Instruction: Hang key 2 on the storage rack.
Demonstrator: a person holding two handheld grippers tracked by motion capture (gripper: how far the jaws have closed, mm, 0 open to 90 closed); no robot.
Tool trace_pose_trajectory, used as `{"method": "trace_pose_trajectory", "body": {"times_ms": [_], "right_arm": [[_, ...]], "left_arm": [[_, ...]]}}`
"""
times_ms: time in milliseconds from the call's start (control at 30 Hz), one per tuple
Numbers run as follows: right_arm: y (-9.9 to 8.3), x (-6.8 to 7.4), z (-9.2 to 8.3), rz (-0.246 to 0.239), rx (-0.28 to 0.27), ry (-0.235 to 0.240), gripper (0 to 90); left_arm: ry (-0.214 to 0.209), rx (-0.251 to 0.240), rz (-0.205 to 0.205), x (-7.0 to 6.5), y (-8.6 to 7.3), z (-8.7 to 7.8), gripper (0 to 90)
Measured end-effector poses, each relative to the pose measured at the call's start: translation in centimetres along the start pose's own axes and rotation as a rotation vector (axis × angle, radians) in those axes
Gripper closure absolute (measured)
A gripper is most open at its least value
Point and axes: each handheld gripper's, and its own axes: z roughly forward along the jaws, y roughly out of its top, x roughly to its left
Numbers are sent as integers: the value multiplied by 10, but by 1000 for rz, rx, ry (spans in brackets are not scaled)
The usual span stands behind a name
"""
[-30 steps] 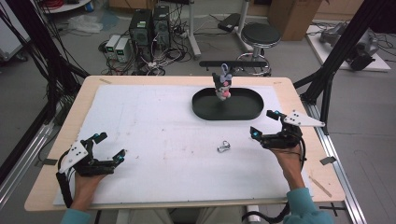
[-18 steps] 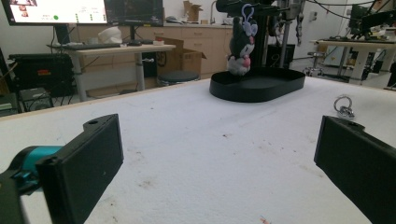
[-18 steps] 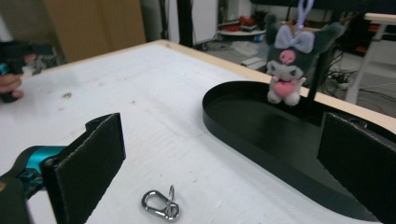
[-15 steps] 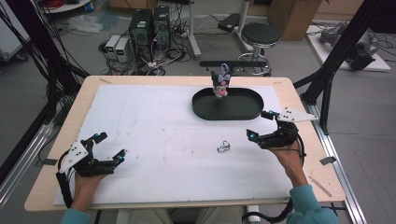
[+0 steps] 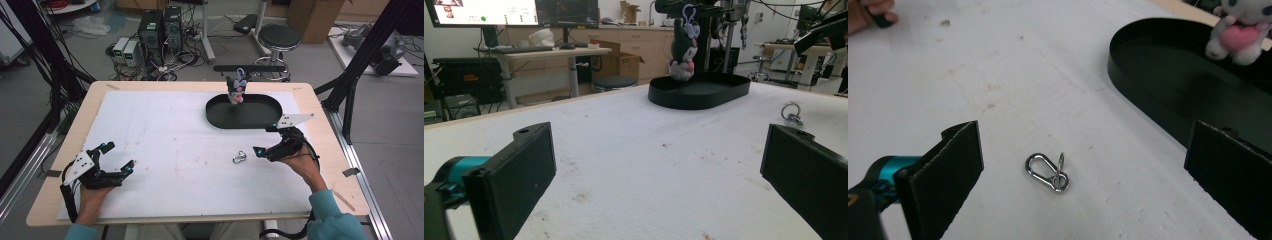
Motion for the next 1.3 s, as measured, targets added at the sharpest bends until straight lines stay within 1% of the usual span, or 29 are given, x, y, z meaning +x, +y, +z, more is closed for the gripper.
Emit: {"method": "trace_pose_trajectory", "body": {"times_ms": [33,133,233,300,333,400,433,467,533,633,733,833,933,967,1100,1133,1233,1300], "right_arm": [[1,0,2,1,23,9,50],[3,0,9,-8,72,19,51],[4,0,16,-5,119,29,54],[5,0,20,-9,140,36,57],[5,0,22,-11,160,36,58],[6,0,26,-16,184,40,80],[6,0,27,-14,189,48,102],[6,0,29,-13,194,53,141],[5,0,31,-18,202,62,153],[5,0,35,-8,220,75,186],[4,-1,38,-10,235,96,263],[3,-1,42,-5,257,105,292],[3,-2,46,-3,300,101,311],[4,-2,47,-5,310,97,333],[5,-1,52,1,329,105,401],[5,-1,54,-4,341,99,409],[4,-1,57,4,370,93,443],[3,-1,59,7,377,89,465]], "left_arm": [[-1,0,0,0,0,0,17],[-1,0,0,0,0,0,17],[-1,0,0,0,0,0,17],[-1,0,1,0,0,0,17],[-1,0,1,0,0,0,17],[-3,0,3,0,0,0,17],[-2,-1,2,0,0,0,17],[-2,-1,2,0,0,0,17],[-2,0,3,0,0,0,17],[-3,0,2,0,0,0,17],[-2,-1,3,0,0,0,17],[-3,0,2,0,0,0,17],[-3,0,3,0,0,0,17],[-3,0,2,0,0,0,17],[-2,-1,4,0,0,0,18],[-4,0,4,0,0,0,17],[-3,1,1,0,0,0,17],[-4,0,4,0,0,0,17]]}}
